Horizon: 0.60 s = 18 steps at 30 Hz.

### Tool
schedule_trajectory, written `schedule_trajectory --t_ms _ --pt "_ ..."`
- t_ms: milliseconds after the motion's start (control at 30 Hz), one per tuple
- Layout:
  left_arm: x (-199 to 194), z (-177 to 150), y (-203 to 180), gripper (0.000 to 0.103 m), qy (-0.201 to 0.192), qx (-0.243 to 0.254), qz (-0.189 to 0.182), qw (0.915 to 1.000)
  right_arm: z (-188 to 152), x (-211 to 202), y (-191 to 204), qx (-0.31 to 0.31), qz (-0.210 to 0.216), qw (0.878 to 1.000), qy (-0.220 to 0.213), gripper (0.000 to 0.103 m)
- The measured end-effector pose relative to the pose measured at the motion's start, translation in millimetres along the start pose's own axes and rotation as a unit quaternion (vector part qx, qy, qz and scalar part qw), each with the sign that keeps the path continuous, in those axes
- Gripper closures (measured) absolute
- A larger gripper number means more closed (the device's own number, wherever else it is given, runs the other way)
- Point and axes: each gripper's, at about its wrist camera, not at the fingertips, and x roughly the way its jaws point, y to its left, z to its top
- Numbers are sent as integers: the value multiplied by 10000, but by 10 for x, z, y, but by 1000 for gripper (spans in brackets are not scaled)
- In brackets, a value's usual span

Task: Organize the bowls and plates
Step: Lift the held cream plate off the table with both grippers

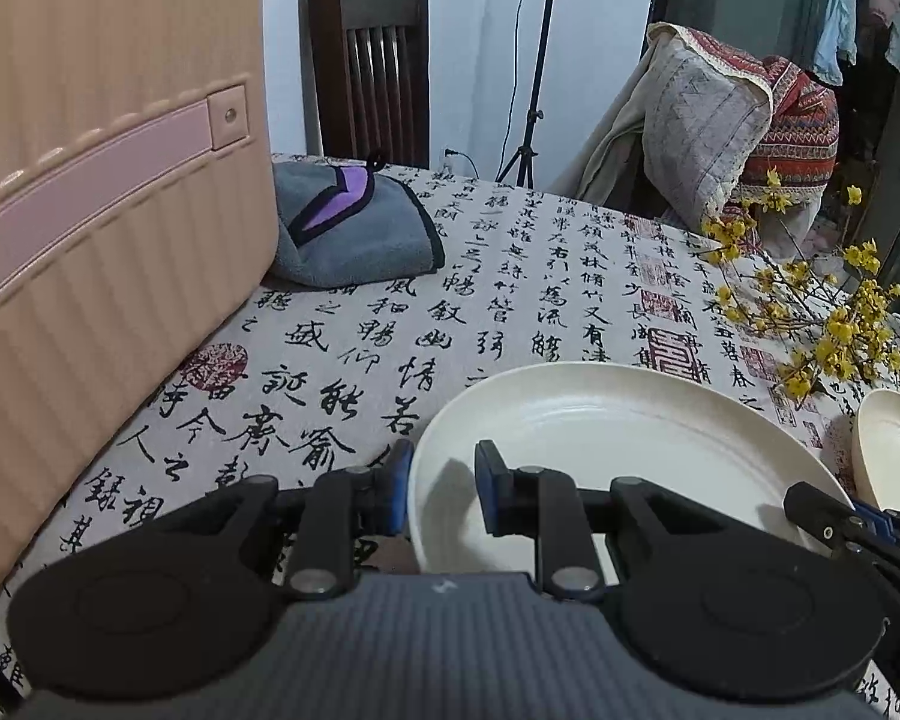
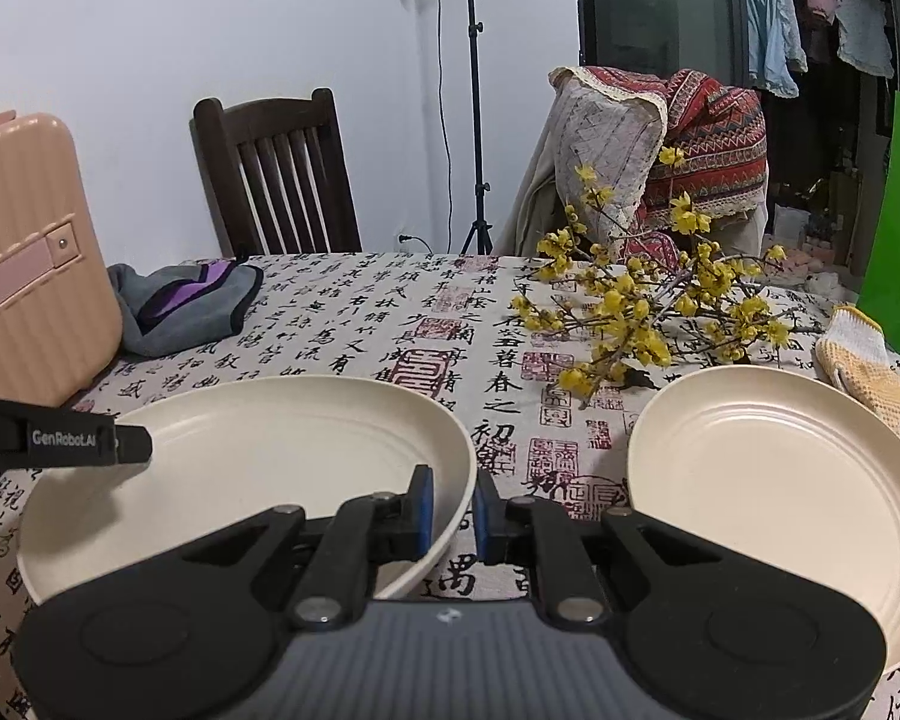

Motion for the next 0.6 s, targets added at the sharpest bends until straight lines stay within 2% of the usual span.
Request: schedule_trajectory --t_ms 200,333,467,600 --pt "96 0 49 81 290 -102 -29 9995 1 67 -63 266 108 9992 262 92" --pt "167 -2 99 81 543 -224 -121 9982 45 154 -135 528 175 9964 644 94" --pt "179 13 129 81 625 -312 -205 9973 142 217 -194 745 213 9926 933 93" --pt "197 35 163 73 705 -374 -183 9966 236 287 -235 856 186 9882 1259 88"
